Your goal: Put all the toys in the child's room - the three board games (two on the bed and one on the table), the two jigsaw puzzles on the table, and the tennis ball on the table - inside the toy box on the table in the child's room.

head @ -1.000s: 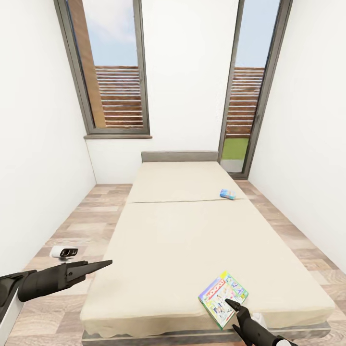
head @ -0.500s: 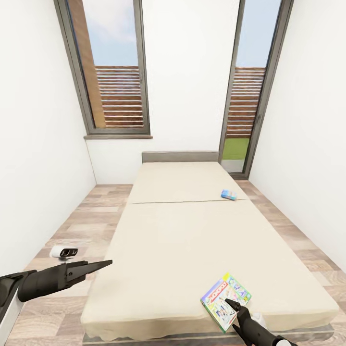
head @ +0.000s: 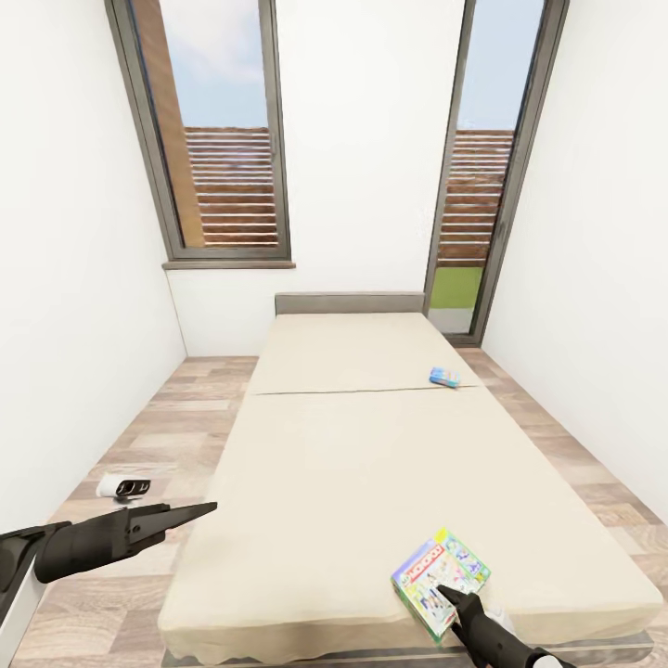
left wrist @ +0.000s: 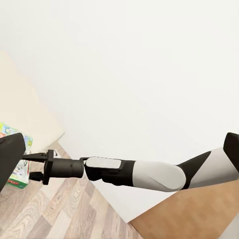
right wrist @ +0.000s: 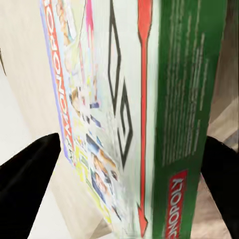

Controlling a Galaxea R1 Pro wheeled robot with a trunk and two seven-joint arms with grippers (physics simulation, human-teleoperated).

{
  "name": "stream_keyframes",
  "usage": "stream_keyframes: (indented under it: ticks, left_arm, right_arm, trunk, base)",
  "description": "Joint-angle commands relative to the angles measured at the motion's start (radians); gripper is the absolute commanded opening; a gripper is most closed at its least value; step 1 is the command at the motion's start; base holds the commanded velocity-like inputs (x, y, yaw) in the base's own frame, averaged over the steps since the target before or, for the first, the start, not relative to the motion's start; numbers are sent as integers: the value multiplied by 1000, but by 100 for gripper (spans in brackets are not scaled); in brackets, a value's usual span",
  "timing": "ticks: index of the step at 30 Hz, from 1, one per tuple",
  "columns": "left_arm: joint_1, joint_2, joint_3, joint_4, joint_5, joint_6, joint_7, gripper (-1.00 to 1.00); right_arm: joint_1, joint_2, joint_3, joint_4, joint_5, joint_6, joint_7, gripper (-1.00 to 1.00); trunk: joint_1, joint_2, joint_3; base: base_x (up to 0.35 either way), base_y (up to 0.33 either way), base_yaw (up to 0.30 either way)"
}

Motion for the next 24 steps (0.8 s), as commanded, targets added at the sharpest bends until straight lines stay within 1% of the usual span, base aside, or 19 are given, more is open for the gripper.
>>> stream_keyframes:
  ticks: [1,3,12,20,24]
  left_arm:
    - [0,0,0,0,-1,11,-4,100]
    - [0,1,1,-1,-1,11,-4,100]
    - [1,7,2,0,0,11,-4,100]
    - [0,7,0,1,1,12,-4,100]
    - [0,8,1,1,1,12,-4,100]
  right_arm:
    - [-1,0,-6,0,-3,8,1,-100]
    - [-1,0,-6,0,-3,8,1,-100]
    - [-1,-1,-6,0,-3,9,5,-100]
    - [-1,-2,-6,-3,-3,9,27,-100]
    - [-1,-3,-3,-55,-3,13,32,-100]
  trunk:
    - [0,0,-1]
    - [0,0,-1]
    - [-35,63,27]
    - [-65,119,52]
    - [-81,147,65]
  base:
    - [1,2,0]
    - [0,0,0]
    - [0,0,0]
    - [0,0,0]
    - [0,0,0]
